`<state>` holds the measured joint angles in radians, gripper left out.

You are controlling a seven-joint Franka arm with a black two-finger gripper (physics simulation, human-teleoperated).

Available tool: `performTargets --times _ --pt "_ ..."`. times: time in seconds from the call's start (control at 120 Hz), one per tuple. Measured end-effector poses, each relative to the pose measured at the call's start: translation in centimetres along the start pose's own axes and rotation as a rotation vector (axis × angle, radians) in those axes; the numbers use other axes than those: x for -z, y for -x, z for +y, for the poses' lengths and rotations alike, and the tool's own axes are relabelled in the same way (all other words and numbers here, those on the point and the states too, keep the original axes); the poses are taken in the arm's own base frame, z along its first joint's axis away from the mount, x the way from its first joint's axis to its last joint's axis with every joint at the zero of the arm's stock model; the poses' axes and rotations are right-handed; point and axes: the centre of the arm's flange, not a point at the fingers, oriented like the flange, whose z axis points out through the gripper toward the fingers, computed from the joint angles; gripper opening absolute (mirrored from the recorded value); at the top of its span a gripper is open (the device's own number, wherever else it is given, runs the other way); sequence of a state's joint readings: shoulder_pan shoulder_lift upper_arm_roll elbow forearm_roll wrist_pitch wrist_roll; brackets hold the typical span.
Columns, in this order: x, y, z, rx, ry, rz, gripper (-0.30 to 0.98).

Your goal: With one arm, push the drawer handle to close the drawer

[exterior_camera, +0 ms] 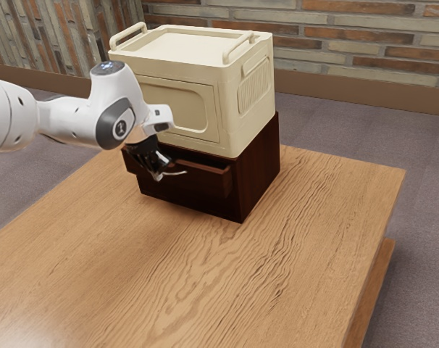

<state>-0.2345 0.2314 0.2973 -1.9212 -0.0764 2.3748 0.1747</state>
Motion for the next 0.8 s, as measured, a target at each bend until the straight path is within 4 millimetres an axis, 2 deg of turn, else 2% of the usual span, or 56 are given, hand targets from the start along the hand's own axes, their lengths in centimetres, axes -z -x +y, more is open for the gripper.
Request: performTargets --times 0.8 --pt "-0.9 -2.9 -0.2 -0.024 0.026 0.02 -0.1"
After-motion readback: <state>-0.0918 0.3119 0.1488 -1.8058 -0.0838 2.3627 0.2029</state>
